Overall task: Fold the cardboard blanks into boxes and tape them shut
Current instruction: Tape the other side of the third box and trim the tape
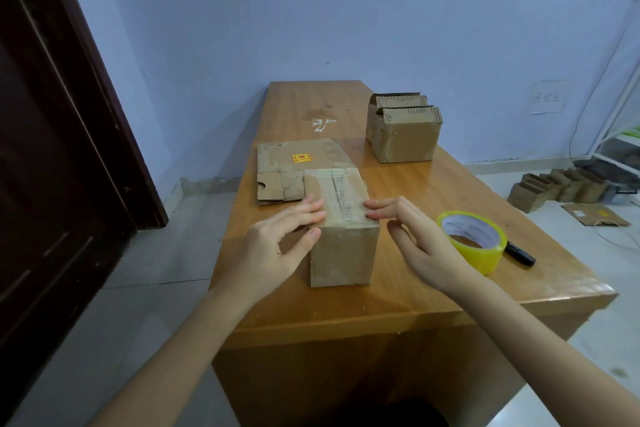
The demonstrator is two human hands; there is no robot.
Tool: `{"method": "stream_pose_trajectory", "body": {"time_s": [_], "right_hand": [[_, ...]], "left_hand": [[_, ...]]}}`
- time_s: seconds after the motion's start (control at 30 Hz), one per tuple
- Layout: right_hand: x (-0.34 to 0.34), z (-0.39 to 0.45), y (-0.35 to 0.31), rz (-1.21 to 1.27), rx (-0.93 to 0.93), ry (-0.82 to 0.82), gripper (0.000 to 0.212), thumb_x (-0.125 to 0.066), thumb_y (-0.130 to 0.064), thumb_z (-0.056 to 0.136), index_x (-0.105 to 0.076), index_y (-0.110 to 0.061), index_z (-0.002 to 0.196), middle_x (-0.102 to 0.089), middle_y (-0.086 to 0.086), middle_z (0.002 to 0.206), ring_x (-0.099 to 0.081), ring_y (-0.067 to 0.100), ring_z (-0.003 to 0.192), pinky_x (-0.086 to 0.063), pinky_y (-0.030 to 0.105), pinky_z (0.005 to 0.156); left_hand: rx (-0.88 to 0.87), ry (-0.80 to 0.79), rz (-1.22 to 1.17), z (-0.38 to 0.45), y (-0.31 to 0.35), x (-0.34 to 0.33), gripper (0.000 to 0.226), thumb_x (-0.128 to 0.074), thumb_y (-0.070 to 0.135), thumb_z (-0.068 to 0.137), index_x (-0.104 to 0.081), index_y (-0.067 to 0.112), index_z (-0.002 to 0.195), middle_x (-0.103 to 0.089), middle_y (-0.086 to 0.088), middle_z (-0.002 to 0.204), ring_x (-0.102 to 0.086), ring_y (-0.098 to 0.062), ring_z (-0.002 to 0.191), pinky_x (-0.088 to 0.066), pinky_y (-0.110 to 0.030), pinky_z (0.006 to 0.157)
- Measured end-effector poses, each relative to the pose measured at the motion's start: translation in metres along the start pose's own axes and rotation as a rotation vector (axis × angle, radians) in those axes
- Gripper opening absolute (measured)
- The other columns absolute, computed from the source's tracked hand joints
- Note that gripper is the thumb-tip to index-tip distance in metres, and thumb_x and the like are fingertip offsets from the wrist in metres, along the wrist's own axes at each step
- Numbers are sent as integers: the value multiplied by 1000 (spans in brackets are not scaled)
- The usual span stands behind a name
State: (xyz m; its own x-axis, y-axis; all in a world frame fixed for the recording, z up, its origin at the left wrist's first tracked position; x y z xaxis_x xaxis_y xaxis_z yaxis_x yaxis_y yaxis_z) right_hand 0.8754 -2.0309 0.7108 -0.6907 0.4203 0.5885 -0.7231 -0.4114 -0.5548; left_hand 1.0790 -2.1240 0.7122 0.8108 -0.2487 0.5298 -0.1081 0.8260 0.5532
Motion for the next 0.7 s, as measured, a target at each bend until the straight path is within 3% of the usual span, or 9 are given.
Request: {"method": "stream_pose_trajectory", "body": {"time_s": [0.1, 0.23, 0.33, 0.4, 0.43, 0.53, 0.6, 0.7], "right_hand": [[0, -5, -4, 46, -65, 14, 32, -38, -13, 97, -62, -20, 117, -57, -12, 129, -46, 1, 126, -35, 14, 103], [4, -5, -8, 222, -283, -57, 39, -32, -39, 97, -52, -34, 130, -52, -23, 133, -42, -8, 125, -37, 13, 100], [15, -2, -8, 362, -447, -172, 43, -24, -57, 92, -38, -47, 131, -47, -29, 134, -43, -14, 121, -42, 16, 95], [23, -2, -10, 224, -492, -168, 36, -25, -55, 97, -49, -44, 121, -54, -26, 121, -50, -14, 110, -44, 16, 88], [25, -1, -11, 134, -515, -117, 32, -29, -50, 99, -55, -37, 113, -60, -20, 112, -56, -9, 101, -48, 20, 85], [27, 3, -28, 3, -640, -55, 23, -41, -40, 97, -54, -21, 101, -70, -3, 80, -67, 9, 68, -58, 32, 66], [21, 6, -46, 58, -756, -186, 28, -39, -43, 98, -45, -17, 106, -71, 6, 69, -69, 19, 59, -56, 31, 55], [6, 12, -68, 116, -846, -333, 44, -30, -52, 99, -32, -16, 124, -72, 16, 78, -69, 24, 58, -52, 27, 48]], "left_hand": [[145, 24, -191, -1, 5, -2, 32, -60, 18, 86, -61, 25, 117, -56, 17, 126, -44, 6, 126, -43, -19, 99], [205, -23, -230, -9, 14, -7, 46, -56, 31, 85, -47, 34, 130, -43, 26, 136, -31, 14, 130, -28, -10, 106], [71, -108, 115, -7, 19, 2, 57, -45, 51, 93, -26, 37, 145, -23, 27, 149, -17, 8, 139, -18, -25, 114], [-90, -57, 343, 6, 21, 18, 57, -36, 53, 94, -22, 36, 146, -14, 26, 152, -9, 2, 143, -10, -34, 115], [-82, -24, 332, 19, 22, 27, 54, -35, 51, 95, -27, 33, 145, -18, 22, 151, -9, 0, 143, -10, -34, 115], [223, -28, 201, 72, 4, 42, 42, -40, 40, 98, -47, 25, 137, -37, 10, 147, -23, -5, 140, -17, -28, 112], [425, -188, 311, 103, -14, 36, 45, -45, 41, 97, -48, 20, 136, -42, 3, 145, -33, -15, 137, -26, -32, 110], [556, -516, 388, 124, -30, 10, 54, -37, 48, 98, -45, 12, 138, -44, -4, 143, -43, -21, 128, -36, -32, 98]]}}
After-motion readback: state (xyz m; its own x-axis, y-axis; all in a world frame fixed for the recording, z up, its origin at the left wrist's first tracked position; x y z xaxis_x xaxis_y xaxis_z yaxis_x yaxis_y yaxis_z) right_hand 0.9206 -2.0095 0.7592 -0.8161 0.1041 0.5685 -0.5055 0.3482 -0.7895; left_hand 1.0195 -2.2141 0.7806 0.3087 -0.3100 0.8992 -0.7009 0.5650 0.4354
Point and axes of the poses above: each hand's wrist, its own z-axis towards the middle knuckle, its own x-axis out of the back of the hand, y = z × x, the point moved 3 cm from there along z, towards the middle knuckle
